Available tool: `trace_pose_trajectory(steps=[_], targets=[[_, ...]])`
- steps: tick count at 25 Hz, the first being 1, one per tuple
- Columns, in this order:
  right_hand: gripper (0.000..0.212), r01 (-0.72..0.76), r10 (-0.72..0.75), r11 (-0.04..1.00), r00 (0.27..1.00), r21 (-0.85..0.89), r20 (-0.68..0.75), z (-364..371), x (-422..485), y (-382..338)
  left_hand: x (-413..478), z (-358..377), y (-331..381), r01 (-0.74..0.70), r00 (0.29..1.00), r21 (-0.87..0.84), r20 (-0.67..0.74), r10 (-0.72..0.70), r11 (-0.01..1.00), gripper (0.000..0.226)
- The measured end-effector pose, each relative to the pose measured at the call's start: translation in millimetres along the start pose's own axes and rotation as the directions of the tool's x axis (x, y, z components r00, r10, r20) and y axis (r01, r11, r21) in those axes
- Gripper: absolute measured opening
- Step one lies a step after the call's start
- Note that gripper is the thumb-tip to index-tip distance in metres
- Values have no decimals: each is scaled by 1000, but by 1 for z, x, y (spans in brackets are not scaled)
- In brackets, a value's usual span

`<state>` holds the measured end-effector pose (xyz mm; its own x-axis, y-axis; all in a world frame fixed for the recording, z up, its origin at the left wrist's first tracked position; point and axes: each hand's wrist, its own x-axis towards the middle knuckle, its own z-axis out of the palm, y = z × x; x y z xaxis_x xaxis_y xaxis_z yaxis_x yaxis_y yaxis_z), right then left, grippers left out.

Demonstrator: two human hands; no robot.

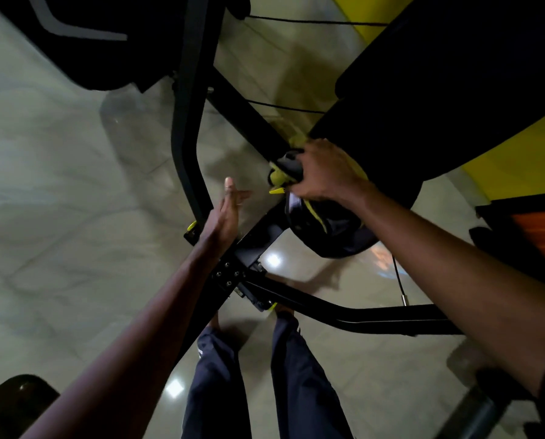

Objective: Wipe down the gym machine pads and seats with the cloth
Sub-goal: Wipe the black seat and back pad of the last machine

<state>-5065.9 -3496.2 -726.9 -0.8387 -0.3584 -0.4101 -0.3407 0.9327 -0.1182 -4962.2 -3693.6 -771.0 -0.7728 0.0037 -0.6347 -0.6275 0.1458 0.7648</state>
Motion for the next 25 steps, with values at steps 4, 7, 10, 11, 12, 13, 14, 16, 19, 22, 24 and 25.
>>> trace_pose_trajectory(steps=[4,7,10,11,12,13,14,16,19,22,24,25], targets=[[71,88,-91,994,994,61,55,5,-15,11,2,32,18,28,991,28,129,-31,999,107],[62,-67,65,987,998,146,16,-12,22,32,3,50,28,13,995,-9,103,-12,1000,100],[76,-201,201,954,979,222,26,-22,49,50,-3,57,32,-7,1000,-8,28,7,1000,72],[74,-245,245,934,969,259,32,-24,55,58,-3,58,33,-10,1000,20,23,10,1000,67],[70,-279,287,911,958,302,21,-24,59,67,-4,59,36,-33,999,75,33,31,997,63],[70,-309,329,883,944,354,3,-26,63,74,-1,59,37,-63,997,152,44,57,986,59],[70,-334,373,852,927,402,-21,-27,64,79,0,60,39,-105,994,229,56,94,968,53],[70,-402,483,790,873,462,-66,-22,63,82,6,63,41,-207,978,352,107,181,913,53],[70,-518,658,690,740,505,-139,0,42,76,15,74,49,-311,949,480,206,240,820,62],[70,-523,718,661,648,537,-253,25,-5,62,25,86,50,-296,955,564,167,245,771,64],[68,-455,676,707,659,542,-329,40,-35,56,24,89,49,-267,963,551,134,232,791,64],[67,-446,678,703,656,555,-332,45,-45,59,23,89,48,-259,966,542,131,224,799,63]])
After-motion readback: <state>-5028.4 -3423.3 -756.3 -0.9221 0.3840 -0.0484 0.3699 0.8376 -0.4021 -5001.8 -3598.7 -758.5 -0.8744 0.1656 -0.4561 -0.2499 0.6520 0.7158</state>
